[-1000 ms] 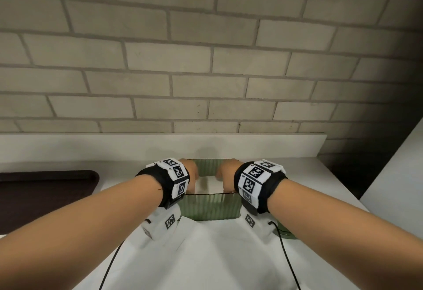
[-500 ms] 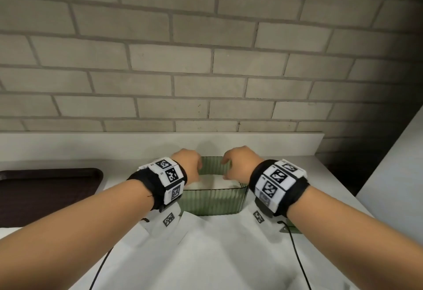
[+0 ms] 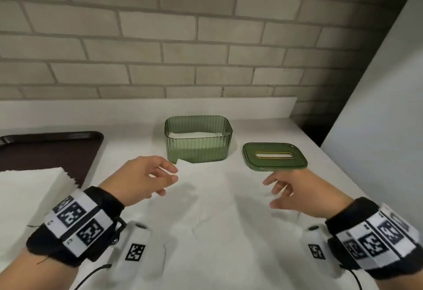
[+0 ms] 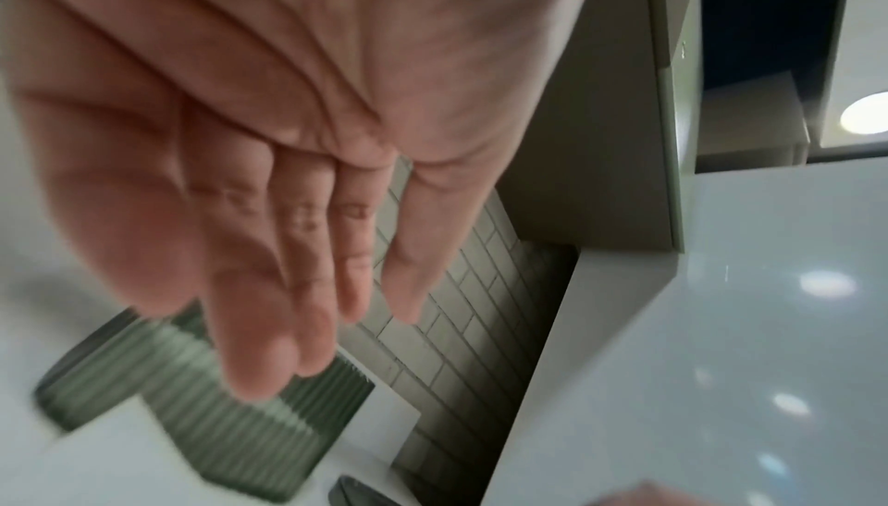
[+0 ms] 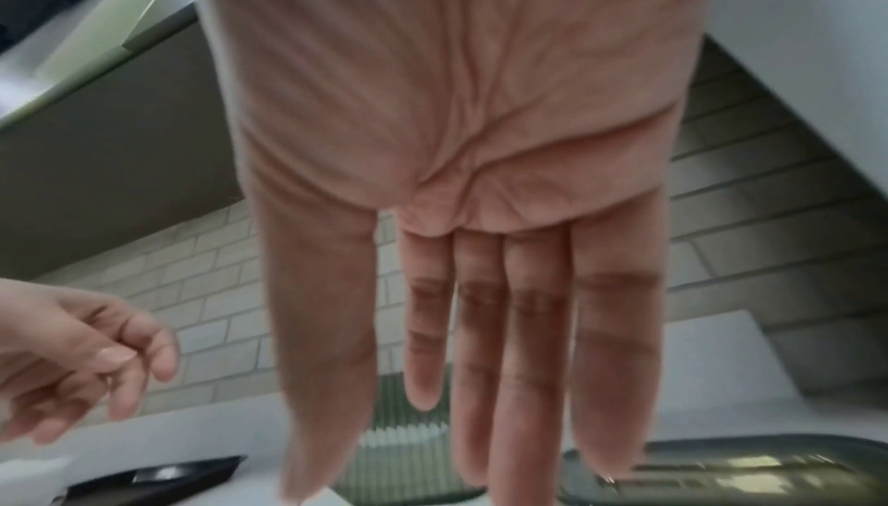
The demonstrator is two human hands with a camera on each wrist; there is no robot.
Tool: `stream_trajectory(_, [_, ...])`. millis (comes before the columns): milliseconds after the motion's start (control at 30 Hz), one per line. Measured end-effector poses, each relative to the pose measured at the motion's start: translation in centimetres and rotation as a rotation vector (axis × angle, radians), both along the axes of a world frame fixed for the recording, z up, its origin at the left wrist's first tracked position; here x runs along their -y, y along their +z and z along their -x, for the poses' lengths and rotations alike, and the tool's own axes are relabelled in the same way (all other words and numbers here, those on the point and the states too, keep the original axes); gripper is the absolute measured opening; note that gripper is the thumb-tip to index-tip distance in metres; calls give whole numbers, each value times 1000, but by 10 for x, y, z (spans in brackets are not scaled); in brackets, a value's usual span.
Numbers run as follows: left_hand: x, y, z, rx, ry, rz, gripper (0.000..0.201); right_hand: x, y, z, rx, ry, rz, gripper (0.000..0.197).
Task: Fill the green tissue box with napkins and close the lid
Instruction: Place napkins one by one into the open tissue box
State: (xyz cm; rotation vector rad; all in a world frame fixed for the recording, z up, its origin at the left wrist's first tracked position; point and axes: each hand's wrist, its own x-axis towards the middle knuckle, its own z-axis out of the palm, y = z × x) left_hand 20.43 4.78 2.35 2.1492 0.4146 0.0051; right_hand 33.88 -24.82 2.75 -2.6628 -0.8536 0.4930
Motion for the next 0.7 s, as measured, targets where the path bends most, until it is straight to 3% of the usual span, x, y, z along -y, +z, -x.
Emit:
stream_trajectory(167, [18, -25, 28, -79, -46, 75, 12, 35, -31, 39, -61, -20, 76, 50])
stream_trajectory(433, [59, -67, 47, -242, -184, -31, 22, 43, -65, 71, -109, 4, 206, 81])
stream_trajectory(700, [106, -77, 50, -258, -237, -120, 22, 43, -69, 78, -30, 33, 208, 83])
